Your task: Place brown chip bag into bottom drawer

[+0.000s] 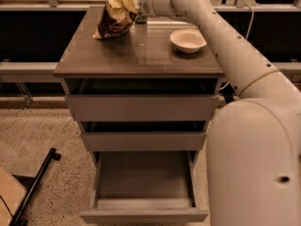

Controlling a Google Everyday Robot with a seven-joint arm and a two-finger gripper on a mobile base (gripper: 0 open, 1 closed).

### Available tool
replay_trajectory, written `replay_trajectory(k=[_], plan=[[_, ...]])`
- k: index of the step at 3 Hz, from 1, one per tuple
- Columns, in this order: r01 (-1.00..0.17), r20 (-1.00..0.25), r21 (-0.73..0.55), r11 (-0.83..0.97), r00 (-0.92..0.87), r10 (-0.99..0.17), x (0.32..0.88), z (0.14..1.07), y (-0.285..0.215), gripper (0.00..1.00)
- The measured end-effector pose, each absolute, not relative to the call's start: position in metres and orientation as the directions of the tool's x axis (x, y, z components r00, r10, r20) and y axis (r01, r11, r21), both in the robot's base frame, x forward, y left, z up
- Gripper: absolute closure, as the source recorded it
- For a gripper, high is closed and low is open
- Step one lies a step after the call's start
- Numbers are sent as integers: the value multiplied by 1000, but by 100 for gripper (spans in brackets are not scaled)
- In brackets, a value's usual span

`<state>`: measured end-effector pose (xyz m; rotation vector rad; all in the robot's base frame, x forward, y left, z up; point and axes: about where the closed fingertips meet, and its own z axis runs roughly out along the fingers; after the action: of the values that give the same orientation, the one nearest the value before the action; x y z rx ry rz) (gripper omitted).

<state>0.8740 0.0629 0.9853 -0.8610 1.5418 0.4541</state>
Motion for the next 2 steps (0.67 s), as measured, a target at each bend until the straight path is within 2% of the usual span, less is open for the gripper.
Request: replay_trajectory(k=[1, 2], plan=[[-712, -980, -176, 680, 65, -186, 800, 1066, 28, 100], [-705, -993, -121, 699, 98, -73, 703, 1148, 22, 100]])
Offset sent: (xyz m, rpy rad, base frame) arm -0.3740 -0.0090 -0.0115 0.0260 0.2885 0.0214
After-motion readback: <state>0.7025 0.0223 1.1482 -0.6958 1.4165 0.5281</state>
